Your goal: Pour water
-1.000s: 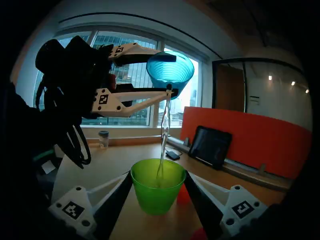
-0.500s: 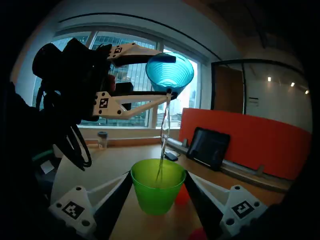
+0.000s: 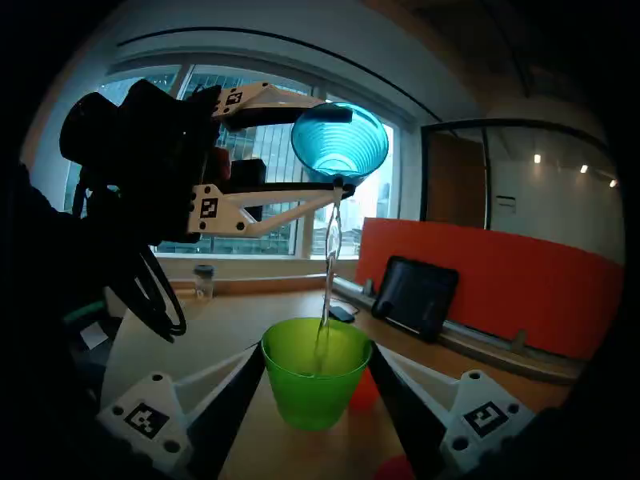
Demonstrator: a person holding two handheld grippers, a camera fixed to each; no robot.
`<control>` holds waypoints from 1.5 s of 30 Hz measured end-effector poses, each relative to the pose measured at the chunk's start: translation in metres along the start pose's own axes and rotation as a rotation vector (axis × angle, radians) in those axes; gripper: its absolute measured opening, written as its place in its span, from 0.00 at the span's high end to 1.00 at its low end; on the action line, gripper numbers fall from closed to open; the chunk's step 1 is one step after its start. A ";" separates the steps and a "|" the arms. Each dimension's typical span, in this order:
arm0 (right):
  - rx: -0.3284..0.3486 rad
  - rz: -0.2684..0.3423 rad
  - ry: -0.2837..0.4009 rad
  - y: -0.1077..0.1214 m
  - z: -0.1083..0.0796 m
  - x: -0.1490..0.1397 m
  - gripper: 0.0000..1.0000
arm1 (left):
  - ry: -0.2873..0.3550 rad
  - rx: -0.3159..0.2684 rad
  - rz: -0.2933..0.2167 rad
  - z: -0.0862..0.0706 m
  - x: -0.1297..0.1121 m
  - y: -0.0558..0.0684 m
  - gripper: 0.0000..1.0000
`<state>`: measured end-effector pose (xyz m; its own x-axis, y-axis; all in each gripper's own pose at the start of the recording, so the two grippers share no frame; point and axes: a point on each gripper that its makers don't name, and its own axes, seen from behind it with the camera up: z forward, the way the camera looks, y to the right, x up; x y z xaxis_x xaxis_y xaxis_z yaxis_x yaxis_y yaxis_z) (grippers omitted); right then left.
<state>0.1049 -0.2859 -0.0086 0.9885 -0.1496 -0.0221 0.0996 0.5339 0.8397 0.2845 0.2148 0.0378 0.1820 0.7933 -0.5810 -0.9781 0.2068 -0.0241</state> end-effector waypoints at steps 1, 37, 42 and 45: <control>-0.001 -0.001 0.000 0.000 0.000 0.000 0.07 | 0.000 0.000 0.006 0.000 0.000 0.000 0.15; -0.007 0.002 0.010 0.001 0.001 0.000 0.07 | 0.011 0.030 0.218 0.001 0.013 0.000 0.15; -0.006 0.002 0.010 0.001 0.001 0.000 0.07 | 0.011 0.034 0.229 0.000 0.014 0.007 0.15; -0.007 0.002 0.011 0.001 0.001 0.000 0.07 | 0.015 0.038 0.233 -0.001 0.016 0.010 0.15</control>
<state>0.1045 -0.2861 -0.0070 0.9899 -0.1395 -0.0266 0.0985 0.5396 0.8361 0.2771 0.2291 0.0272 -0.0495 0.8136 -0.5794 -0.9890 0.0412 0.1424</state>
